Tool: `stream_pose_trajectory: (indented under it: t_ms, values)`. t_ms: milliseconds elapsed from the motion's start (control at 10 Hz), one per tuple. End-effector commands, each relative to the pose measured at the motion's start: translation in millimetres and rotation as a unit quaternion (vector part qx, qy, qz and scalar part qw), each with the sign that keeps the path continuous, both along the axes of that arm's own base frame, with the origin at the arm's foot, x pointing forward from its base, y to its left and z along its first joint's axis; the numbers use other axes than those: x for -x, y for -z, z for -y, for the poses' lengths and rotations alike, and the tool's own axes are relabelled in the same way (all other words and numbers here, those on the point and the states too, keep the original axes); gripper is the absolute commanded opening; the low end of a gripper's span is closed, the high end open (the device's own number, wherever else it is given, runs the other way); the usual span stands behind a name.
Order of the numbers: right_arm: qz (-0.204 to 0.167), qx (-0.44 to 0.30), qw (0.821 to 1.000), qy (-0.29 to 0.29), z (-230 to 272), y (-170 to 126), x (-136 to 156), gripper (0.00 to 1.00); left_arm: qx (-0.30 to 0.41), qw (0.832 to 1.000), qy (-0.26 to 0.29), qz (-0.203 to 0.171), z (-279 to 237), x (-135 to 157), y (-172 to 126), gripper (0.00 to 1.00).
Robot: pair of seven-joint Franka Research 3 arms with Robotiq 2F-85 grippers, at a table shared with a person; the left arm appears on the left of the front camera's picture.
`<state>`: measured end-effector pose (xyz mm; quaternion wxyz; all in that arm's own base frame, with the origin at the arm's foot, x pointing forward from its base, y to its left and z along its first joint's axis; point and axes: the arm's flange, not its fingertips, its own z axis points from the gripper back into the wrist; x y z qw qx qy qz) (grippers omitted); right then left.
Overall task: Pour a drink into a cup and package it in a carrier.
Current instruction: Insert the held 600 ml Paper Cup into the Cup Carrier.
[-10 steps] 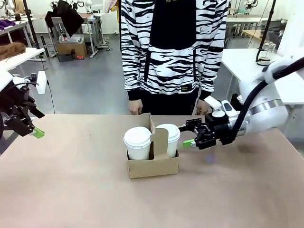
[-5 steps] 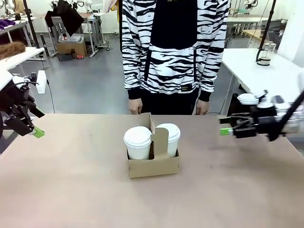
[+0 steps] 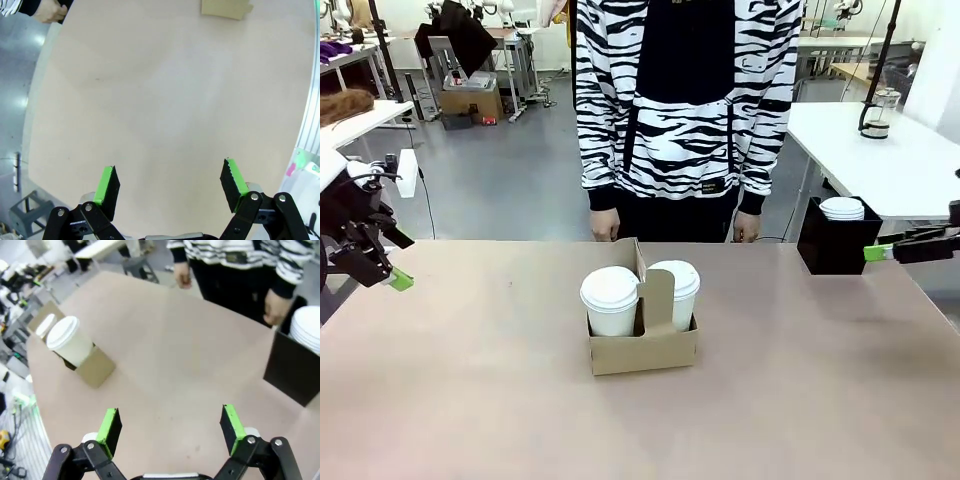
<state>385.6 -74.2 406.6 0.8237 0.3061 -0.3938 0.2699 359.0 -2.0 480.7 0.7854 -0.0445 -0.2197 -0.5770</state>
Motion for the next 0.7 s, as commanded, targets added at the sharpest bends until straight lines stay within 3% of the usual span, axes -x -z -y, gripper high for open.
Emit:
stream_pose_trajectory:
  t_ms: [0,100,600]
  values:
    - [-0.049,0.018,0.998,0.018,-22.3,4.2,45.0,1.00,0.011,1.000,0.005,0.000,-1.0,0.1,-0.2,1.00]
    - [0.000,0.000,1.000,0.000,0.0,0.0,0.0,1.00,0.011,1.000,0.005,0.000,-1.0,0.1,-0.2,1.00]
    - [0.000,0.000,1.000,0.000,0.0,0.0,0.0,1.00,0.011,1.000,0.005,0.000,-1.0,0.1,-0.2,1.00]
